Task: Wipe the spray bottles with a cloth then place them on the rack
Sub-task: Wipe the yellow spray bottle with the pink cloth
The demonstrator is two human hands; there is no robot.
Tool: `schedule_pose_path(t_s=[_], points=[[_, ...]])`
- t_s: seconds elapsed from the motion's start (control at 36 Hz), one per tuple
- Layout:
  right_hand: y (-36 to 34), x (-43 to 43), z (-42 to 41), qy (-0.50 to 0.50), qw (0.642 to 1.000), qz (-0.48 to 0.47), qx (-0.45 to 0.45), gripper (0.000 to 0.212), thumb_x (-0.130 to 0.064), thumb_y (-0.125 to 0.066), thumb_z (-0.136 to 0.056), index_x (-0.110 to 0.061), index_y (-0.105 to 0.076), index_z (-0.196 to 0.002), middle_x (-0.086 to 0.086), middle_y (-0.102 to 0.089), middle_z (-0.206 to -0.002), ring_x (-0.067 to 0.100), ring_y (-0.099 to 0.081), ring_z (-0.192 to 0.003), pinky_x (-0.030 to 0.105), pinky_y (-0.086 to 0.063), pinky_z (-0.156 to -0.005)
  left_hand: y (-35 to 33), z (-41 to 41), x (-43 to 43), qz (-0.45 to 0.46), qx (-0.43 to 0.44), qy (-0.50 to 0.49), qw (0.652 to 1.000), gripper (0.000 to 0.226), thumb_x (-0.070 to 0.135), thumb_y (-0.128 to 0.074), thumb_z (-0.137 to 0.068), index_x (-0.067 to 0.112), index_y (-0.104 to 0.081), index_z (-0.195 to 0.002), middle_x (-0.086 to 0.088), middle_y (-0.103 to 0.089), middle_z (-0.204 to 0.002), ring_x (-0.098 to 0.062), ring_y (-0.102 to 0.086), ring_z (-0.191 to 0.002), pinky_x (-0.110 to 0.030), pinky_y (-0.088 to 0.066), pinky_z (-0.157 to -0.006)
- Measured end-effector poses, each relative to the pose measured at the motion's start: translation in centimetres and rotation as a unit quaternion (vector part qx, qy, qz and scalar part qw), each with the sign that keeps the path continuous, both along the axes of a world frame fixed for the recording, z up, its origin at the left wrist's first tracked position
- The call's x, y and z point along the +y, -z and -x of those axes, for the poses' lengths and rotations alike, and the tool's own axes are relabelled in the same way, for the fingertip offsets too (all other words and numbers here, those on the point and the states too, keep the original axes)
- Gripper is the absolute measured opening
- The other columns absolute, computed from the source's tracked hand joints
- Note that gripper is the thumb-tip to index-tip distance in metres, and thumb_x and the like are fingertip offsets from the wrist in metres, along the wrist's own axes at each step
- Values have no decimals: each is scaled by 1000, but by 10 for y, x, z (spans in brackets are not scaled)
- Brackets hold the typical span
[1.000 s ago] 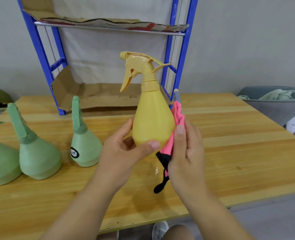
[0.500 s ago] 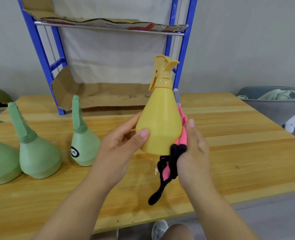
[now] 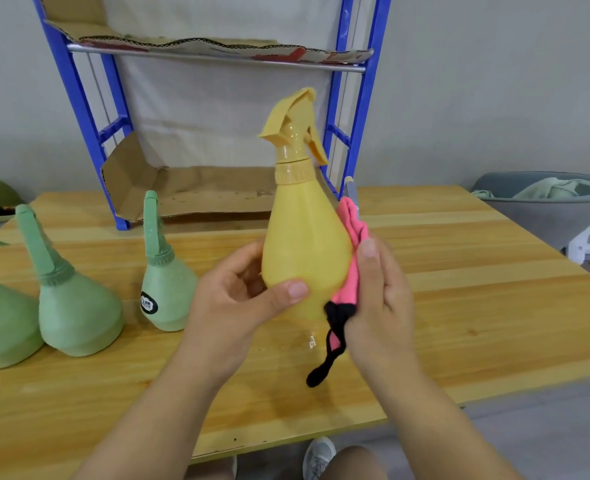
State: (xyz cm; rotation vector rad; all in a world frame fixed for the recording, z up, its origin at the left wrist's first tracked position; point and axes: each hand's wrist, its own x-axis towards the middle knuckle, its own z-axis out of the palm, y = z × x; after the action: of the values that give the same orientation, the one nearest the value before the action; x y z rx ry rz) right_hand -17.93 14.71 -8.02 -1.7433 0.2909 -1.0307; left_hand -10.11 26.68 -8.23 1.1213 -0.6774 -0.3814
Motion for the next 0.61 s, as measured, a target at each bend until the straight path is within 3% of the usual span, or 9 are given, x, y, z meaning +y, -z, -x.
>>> schedule_pose_path(t_s=[0.06, 0.11, 0.17, 0.22, 0.25, 0.31, 0.36, 0.47, 0.61], points=[[-1, -8, 0, -51, 987, -146, 38, 26, -42, -42, -98, -38, -67, -96, -10, -67, -105, -2, -61, -100, 19, -46, -94, -2, -2, 4, 4, 12, 33, 999, 70, 45, -89, -47, 21, -71, -110, -1, -72, -106, -18, -68, -99, -24, -54, -75], [1, -13, -1, -104, 948, -294, 64, 28, -46, -56, -88, -33, -70, -109, -1, -68, -118, 17, -63, -112, 41, -45, -104, -5, -3, 5, -2, 20, 68, 997, 71, 45, -88, -50, 22, -68, -115, -1, -71, -112, -19, -67, -102, -24, -54, -76], [3, -12, 0, -109, 938, -321, 69, 41, -50, -57, -79, -28, -69, -112, 12, -67, -118, 35, -61, -112, 55, -44, -101, -7, -4, 6, -18, 34, 98, 994, 78, 44, -88, -52, 20, -64, -122, -3, -69, -117, -20, -67, -104, -25, -54, -76], [2, -6, 0, -88, 949, -298, 54, 30, -48, -51, -89, -30, -74, -94, 28, -61, -112, 50, -54, -111, 64, -40, -99, -8, -5, 7, -33, 43, 97, 994, 84, 47, -87, -52, 18, -60, -126, -5, -68, -119, -22, -66, -105, -26, -54, -77], [3, -5, 1, -76, 956, -280, 43, 31, -48, -49, -93, -31, -75, -90, 27, -60, -115, 47, -53, -114, 61, -40, -101, -7, -6, 7, -36, 45, 85, 995, 87, 48, -87, -51, 18, -58, -128, -5, -67, -120, -22, -66, -106, -27, -54, -78], [0, -1, 2, -68, 972, -226, 22, 32, -48, -44, -95, -33, -72, -99, 7, -67, -119, 24, -60, -116, 37, -46, -103, -5, -6, 7, -30, 58, 65, 996, 90, 48, -88, -48, 18, -56, -127, -5, -69, -117, -21, -66, -105, -27, -54, -78], [-2, 2, 3, -53, 985, -165, 12, 30, -42, -38, -98, -35, -67, -105, -4, -69, -112, 11, -62, -110, 19, -49, -90, -2, -4, 7, -25, 68, 66, 995, 85, 48, -89, -47, 18, -59, -121, -4, -70, -113, -20, -67, -102, -26, -55, -77], [2, 4, 0, -45, 997, -62, 27, 33, -49, -32, -96, -46, -65, -96, -3, -67, -108, 17, -59, -110, 41, -47, -95, 0, 0, 6, -35, 49, 47, 997, 81, 49, -90, -40, 26, -65, -114, 4, -71, -109, -12, -68, -96, -20, -53, -72], [-5, -2, 2, -102, 976, -186, 44, 41, -39, -43, -99, -46, -73, -72, -11, -74, -79, 3, -67, -83, 28, -50, -87, -3, -4, 12, -21, 47, 79, 996, 75, 42, -91, -44, 20, -70, -111, -2, -71, -107, -19, -69, -95, -23, -54, -71]])
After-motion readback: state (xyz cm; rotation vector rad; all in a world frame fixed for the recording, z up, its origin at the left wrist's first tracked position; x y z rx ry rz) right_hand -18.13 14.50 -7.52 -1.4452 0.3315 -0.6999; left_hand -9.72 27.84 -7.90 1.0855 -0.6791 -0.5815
